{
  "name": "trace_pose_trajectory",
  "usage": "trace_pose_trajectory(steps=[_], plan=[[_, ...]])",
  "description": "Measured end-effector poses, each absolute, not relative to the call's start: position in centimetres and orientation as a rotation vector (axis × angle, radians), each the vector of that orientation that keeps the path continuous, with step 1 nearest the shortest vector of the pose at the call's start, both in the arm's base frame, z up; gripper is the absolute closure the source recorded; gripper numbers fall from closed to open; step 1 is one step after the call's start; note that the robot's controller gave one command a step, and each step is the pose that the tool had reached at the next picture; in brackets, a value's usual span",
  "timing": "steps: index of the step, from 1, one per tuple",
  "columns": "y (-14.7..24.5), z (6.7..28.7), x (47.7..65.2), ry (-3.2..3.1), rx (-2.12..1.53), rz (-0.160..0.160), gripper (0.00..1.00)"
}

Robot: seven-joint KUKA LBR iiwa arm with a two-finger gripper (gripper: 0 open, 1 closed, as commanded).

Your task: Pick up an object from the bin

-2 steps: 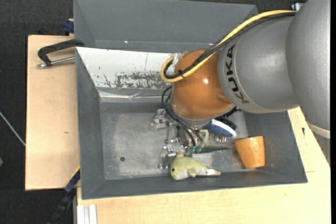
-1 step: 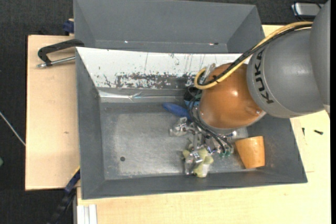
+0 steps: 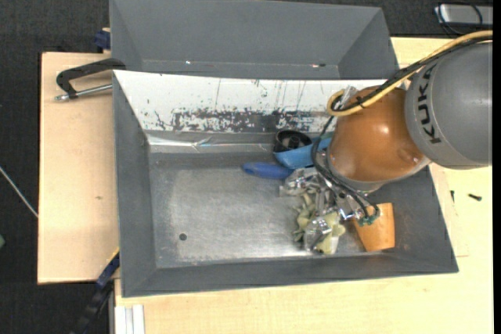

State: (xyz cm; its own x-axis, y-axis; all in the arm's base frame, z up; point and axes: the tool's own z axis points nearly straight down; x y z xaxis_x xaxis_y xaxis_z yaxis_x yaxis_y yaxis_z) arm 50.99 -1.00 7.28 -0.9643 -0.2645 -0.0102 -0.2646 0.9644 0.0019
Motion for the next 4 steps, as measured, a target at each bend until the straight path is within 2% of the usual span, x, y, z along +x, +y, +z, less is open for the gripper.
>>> trace_pose_trajectory(steps=[1,2,3,4], plan=[[-5.7,7.3,50.5,3.109,-0.385,0.002,0.0],[-10.1,7.2,51.7,3.094,-0.491,0.006,0.0],[-10.0,7.4,51.9,3.087,-0.491,0.002,1.0],[-9.9,17.1,53.0,3.087,-0.505,-0.005,1.0]])
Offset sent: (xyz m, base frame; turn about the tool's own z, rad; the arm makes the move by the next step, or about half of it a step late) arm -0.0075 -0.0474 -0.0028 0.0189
